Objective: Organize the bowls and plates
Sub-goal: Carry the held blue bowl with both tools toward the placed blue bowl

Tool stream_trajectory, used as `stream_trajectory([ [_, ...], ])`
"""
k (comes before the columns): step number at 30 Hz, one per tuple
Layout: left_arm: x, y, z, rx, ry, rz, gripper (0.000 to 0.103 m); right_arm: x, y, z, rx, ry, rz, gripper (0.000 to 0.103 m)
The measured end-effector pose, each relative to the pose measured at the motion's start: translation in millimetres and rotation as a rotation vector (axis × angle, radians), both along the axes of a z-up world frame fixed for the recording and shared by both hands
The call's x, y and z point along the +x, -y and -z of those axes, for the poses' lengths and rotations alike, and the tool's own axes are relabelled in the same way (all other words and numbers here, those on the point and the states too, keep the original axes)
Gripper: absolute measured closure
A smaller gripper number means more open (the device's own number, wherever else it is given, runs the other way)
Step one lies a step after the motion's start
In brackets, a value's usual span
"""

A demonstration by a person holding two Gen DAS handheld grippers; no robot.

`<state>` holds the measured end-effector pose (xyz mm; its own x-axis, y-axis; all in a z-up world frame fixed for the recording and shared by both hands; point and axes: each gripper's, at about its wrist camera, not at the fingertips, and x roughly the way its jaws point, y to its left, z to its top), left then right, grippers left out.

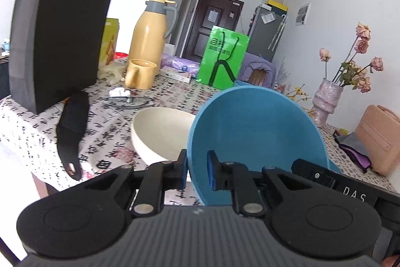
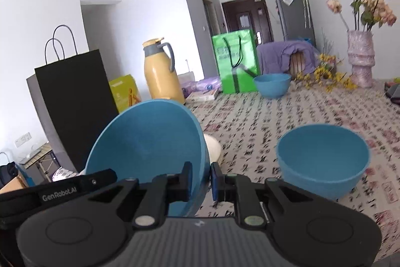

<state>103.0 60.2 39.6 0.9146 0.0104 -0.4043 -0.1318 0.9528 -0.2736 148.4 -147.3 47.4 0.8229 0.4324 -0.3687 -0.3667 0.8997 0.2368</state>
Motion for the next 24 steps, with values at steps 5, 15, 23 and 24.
stream_trajectory([
  [5,14.7,17.6,-7.5,0.004,0.01,0.056,0.088,3.3,20.3,-5.6,0.018,0.024,0.05,0.088],
  [15,82.1,80.7,-14.3,-0.021,-0.008,0.237,0.088,32.9,88.2,-7.6,0.049,0.049,0.21,0.087],
  [23,131.4,133.6,-3.2,-0.025,-0.061,0.329,0.088,63.8,137.7,0.0,0.047,0.015,0.292,0.087],
  [24,136.0,137.9,-0.5,-0.025,-0.073,0.336,0.088,68.1,142.7,0.2,0.046,0.009,0.296,0.087],
])
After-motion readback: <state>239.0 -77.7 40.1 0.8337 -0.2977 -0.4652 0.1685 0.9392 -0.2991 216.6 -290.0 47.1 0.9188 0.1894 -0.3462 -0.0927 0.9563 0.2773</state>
